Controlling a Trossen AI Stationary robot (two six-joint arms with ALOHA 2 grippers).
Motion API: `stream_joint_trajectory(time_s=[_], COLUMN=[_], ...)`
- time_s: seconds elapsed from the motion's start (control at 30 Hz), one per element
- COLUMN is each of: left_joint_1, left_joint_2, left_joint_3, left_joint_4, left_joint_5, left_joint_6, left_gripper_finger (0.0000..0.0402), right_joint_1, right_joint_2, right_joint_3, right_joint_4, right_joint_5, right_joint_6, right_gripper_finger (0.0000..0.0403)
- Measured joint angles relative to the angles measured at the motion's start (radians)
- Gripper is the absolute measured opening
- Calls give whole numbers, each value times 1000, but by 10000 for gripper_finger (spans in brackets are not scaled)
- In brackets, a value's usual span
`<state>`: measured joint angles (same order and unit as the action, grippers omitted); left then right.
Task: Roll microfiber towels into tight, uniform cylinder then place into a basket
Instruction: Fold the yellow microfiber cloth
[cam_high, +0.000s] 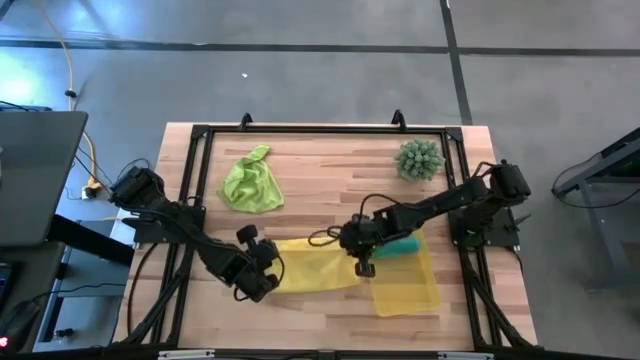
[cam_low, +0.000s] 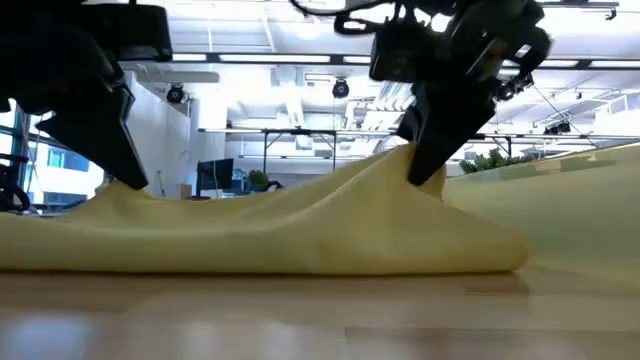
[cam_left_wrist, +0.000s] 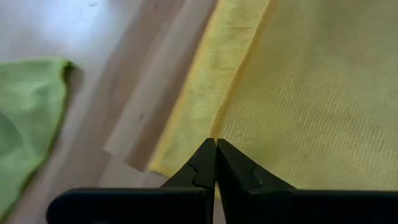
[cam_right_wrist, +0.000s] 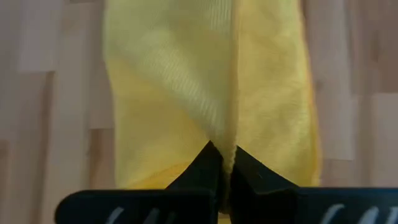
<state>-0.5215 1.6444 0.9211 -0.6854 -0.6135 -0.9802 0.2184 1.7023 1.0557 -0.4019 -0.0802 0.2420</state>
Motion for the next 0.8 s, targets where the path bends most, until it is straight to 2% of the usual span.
stream_joint_trajectory(time_s=[0.3,0.57,0.8], left_joint_1=[34,68,84], left_joint_2=[0,0,0], left_joint_3=[0,0,0], left_joint_4=[-40,-46,-49], left_joint_5=[-7,-3,26], left_joint_6=[17,41,42], left_gripper_finger=[0,0,0], right_joint_1=[-66,-97,-110], right_joint_2=[6,38,58], right_joint_3=[0,-1,-1], right_joint_4=[-12,-13,-20], right_joint_5=[-62,-32,-49], right_joint_6=[-87,-159,-233], right_gripper_finger=[0,11,12])
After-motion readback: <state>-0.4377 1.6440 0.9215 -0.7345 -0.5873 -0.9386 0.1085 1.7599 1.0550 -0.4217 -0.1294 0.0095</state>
